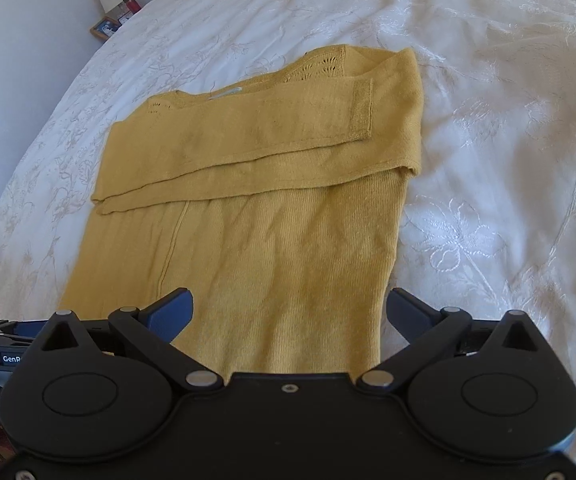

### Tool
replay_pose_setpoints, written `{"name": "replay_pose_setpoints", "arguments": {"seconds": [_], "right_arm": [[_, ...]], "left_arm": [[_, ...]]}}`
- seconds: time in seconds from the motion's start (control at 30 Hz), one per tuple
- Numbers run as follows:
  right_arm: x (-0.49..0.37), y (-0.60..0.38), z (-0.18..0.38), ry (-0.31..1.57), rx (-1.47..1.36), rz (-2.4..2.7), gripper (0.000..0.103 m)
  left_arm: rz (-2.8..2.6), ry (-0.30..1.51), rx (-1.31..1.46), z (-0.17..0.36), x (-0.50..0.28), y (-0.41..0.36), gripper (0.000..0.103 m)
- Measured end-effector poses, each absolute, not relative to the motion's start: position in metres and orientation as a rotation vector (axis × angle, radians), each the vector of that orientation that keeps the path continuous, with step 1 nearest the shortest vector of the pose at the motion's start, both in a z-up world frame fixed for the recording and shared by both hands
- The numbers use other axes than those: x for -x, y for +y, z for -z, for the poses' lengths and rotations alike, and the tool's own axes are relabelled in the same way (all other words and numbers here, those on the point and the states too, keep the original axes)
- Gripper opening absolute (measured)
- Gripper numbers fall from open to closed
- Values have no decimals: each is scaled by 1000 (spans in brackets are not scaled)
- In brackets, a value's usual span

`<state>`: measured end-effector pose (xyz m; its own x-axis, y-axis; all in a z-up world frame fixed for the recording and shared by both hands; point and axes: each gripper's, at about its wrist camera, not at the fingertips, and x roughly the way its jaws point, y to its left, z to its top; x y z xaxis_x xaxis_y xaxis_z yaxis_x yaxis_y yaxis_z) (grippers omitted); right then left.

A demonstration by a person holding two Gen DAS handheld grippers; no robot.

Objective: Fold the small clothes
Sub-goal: 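Move both open tools to the sweater hem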

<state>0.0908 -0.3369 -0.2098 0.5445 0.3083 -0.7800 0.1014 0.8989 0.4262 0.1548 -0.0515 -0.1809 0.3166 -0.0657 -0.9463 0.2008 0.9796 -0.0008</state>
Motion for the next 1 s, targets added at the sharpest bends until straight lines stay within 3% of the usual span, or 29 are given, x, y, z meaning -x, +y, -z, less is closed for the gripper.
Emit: {"name": "replay_pose_setpoints", "arguments": {"seconds": [0.47, 1.0], "right_arm": [[-17, -351, 222, 1065, -470, -94, 102], [44, -305, 215, 1044, -502, -30, 102]], "left_arm": [[144, 1214, -75, 176, -95, -8, 103], [252, 1112, -120, 177, -64, 66, 103]]}}
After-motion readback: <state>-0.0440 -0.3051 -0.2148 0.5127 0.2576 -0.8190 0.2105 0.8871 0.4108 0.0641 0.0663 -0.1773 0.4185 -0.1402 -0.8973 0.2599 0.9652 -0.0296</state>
